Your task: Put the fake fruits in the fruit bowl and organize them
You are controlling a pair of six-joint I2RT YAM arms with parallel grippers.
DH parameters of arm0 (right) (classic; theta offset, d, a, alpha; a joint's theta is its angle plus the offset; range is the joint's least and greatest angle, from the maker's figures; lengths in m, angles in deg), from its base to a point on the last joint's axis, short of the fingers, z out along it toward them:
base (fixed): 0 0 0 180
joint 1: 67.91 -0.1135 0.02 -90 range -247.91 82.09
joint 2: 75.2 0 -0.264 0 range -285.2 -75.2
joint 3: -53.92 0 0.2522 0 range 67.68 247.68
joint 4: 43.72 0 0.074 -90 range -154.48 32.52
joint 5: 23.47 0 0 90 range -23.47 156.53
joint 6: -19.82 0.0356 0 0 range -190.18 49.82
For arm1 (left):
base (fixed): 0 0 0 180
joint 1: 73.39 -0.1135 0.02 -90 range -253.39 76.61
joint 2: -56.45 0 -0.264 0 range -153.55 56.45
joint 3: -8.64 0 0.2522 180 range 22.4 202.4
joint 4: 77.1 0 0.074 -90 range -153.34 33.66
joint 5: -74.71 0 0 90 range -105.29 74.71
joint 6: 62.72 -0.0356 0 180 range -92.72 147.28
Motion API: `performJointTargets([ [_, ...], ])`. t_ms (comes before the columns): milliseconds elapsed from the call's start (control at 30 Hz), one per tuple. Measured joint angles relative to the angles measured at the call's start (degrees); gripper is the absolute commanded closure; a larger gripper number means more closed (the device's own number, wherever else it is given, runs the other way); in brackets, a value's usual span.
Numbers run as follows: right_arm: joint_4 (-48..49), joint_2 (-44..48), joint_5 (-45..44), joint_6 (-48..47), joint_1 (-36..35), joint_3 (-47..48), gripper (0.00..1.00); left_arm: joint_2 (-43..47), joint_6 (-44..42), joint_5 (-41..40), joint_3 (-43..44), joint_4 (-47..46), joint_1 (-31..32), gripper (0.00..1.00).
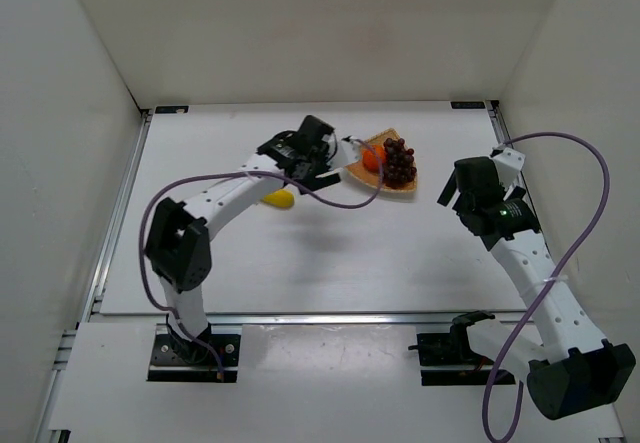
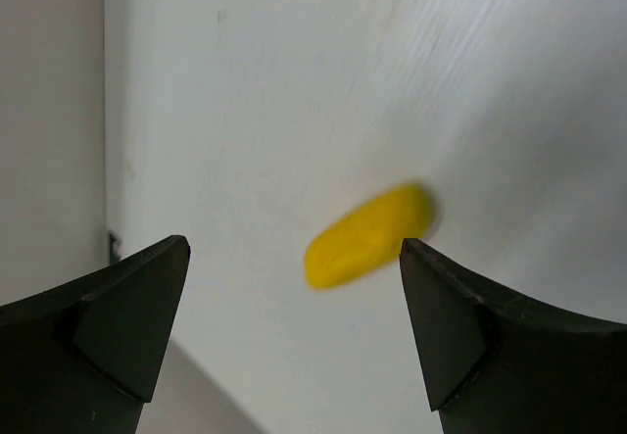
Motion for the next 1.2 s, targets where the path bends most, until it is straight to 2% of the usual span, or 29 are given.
performJointTargets([
  [100,-0.09,-0.22,0.92,0.35,0.0,-1.01,0.0,5.01,-9.6,0.24,-7.69,2.54,-4.59,0.0],
  [200,0.07,-0.55,1.75,0.59,0.0,-1.31,0.0,2.38,-15.39,0.76,-8.68,5.7,-8.04,0.0],
  [400,-0.02,-0.96,2.29,1.03,0.0,-1.33,0.0,-7.82,-20.26,1.7,-5.9,8.72,-10.67,0.0],
  [567,-0.42,-0.94,2.14,1.22,0.0,-1.33,0.0,-11.65,-20.61,1.73,-5.55,10.27,-11.37,0.03],
  [600,-0.46,-0.94,2.1,1.25,0.0,-1.33,0.0,-12.52,-20.22,1.7,-4.94,10.64,-11.47,0.07],
  [633,-0.59,-0.94,2.1,1.27,0.0,-1.33,0.0,-13.66,-19.37,1.7,-3.87,10.95,-11.78,0.23],
  [733,-1.11,-0.94,2.08,1.4,0.0,-1.33,0.0,-16.39,-16.81,1.7,-1.07,10.45,-12.13,0.47],
  [767,-1.22,-0.94,2.08,1.42,0.0,-1.33,0.0,-16.7,-16.06,1.66,-0.7,10.49,-12.22,0.58],
  [867,-1.33,-0.94,2.08,1.42,0.0,-1.33,0.0,-16.65,-14.6,1.73,-0.48,10.69,-12.48,0.75],
  [900,-1.33,-0.94,2.08,1.44,0.0,-1.33,0.0,-16.65,-14.05,1.73,-0.48,10.88,-12.5,0.89],
  [1067,-1.36,-0.96,2.16,1.81,0.0,-1.33,0.0,-15.58,-11.15,1.66,0.39,12.57,-12.2,0.88],
  [1200,-1.36,-0.96,2.29,2.45,0.0,-1.42,0.0,-14.73,-9.14,1.46,6.97,13.42,-9.11,0.85],
])
